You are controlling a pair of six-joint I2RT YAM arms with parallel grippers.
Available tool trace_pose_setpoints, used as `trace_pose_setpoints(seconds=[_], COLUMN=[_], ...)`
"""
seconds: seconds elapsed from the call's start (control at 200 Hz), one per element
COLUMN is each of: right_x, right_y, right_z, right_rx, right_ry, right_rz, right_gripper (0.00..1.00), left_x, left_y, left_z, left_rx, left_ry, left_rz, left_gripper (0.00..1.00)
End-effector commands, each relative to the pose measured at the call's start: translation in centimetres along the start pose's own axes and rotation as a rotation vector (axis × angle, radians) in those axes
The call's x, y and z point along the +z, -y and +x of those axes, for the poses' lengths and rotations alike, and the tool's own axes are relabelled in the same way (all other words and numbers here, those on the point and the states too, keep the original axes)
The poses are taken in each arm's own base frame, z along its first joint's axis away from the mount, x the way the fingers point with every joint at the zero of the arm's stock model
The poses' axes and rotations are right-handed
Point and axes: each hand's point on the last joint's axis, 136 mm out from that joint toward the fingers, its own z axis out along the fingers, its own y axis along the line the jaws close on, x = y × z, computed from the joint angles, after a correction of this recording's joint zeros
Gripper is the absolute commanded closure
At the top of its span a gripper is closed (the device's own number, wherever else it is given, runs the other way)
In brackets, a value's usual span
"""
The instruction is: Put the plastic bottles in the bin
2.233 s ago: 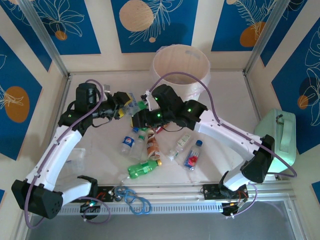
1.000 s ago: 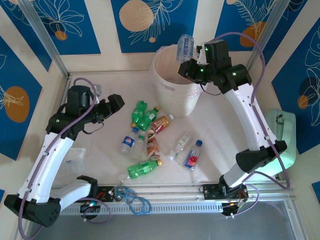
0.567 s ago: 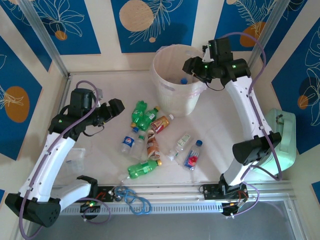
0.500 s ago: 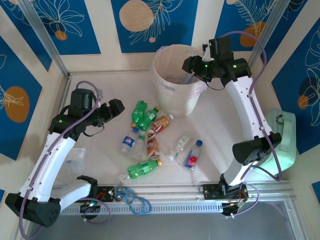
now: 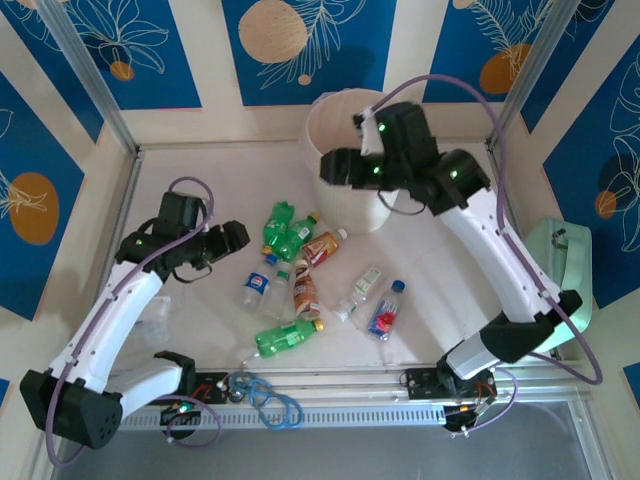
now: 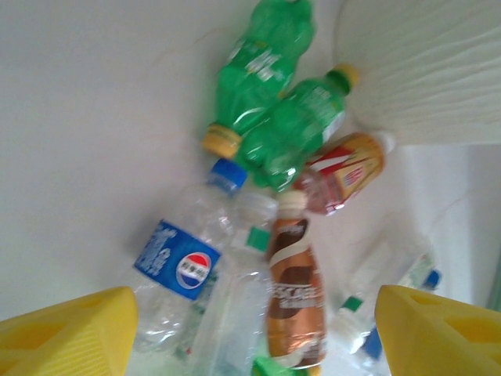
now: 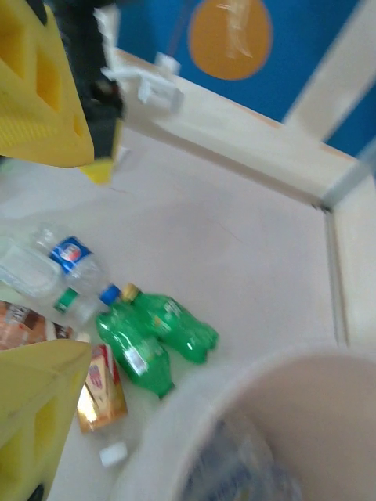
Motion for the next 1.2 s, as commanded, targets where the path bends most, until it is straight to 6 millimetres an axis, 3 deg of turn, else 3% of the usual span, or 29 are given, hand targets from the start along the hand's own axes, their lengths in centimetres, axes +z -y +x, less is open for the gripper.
trace_pose_setpoints(seconds=[0.0,0.24,0.405,0.575,0.83,0.925,1.195], right_x=[0.3,2.1,3.6,5.5,8.9,10.0,12.9], right_y=[-0.9,-1.4,-0.7,0.9,4.5,5.8,7.3], right_z=[2.7,8.9,12.3,15.4,22.3,24.6,28.6], right_rx=[-0.09,-0.085,-0.068,-0.029,-0.019,0.007,-0.014], right_ry=[-0.013,-0.131,-0.197,-0.27,-0.487,-0.567,-0.712], right_rz=[0.039,0.06,0.097,0.139,0.334,0.411,0.529], right_gripper=[0.4,0.39,0.39,0.39,0.35,0.26,0.25], left_x=[1.5,4.0,4.6,5.1,4.1,3.6,2.4], left_y=[-1.8,-3.0,-2.4,-3.2,-3.6,-3.4,-2.4], left_z=[2.0,3.4,4.6,5.8,4.7,4.3,3.5], left_rx=[0.032,0.055,0.128,0.157,0.123,0.104,0.08], left_ry=[-0.066,-0.121,-0.146,-0.168,-0.092,-0.063,-0.032], left_rz=[-0.063,-0.12,-0.148,-0.192,-0.221,-0.215,-0.181], left_gripper=[0.21,0.23,0.23,0.23,0.22,0.22,0.22])
